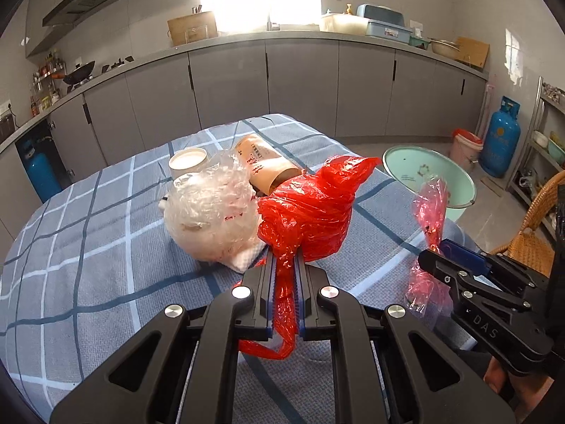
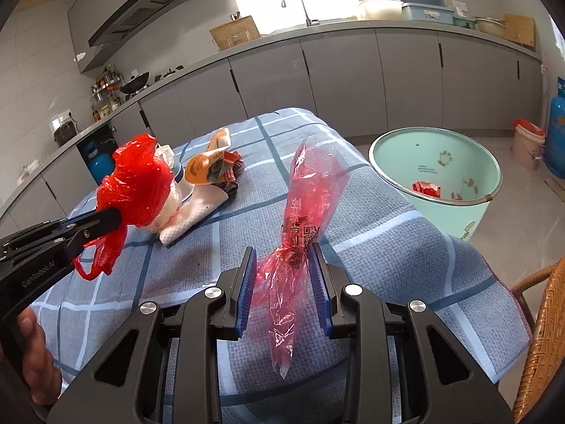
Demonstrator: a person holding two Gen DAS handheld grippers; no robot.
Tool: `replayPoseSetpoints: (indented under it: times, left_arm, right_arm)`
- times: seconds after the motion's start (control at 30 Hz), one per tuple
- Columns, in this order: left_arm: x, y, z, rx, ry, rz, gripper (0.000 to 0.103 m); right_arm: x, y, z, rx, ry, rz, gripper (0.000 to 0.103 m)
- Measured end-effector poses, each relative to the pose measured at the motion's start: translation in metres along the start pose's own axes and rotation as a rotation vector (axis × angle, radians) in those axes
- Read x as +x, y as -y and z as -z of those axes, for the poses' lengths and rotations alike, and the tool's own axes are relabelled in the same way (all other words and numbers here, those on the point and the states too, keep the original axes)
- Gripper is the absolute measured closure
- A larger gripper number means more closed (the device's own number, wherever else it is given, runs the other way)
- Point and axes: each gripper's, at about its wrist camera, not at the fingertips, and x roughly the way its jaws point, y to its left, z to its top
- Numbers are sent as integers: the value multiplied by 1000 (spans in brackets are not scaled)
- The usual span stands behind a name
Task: Collect trash
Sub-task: 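Carry both bags over the green basin and open both tools to drop them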
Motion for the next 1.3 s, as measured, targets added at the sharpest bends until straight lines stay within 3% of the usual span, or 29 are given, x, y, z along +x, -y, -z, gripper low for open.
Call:
replayPoseSetpoints:
  times: [1.3]
  left_arm:
    - [64,46,-43,50,-37,120,94]
  right_arm:
    - [7,46,-26,54,32,64,72]
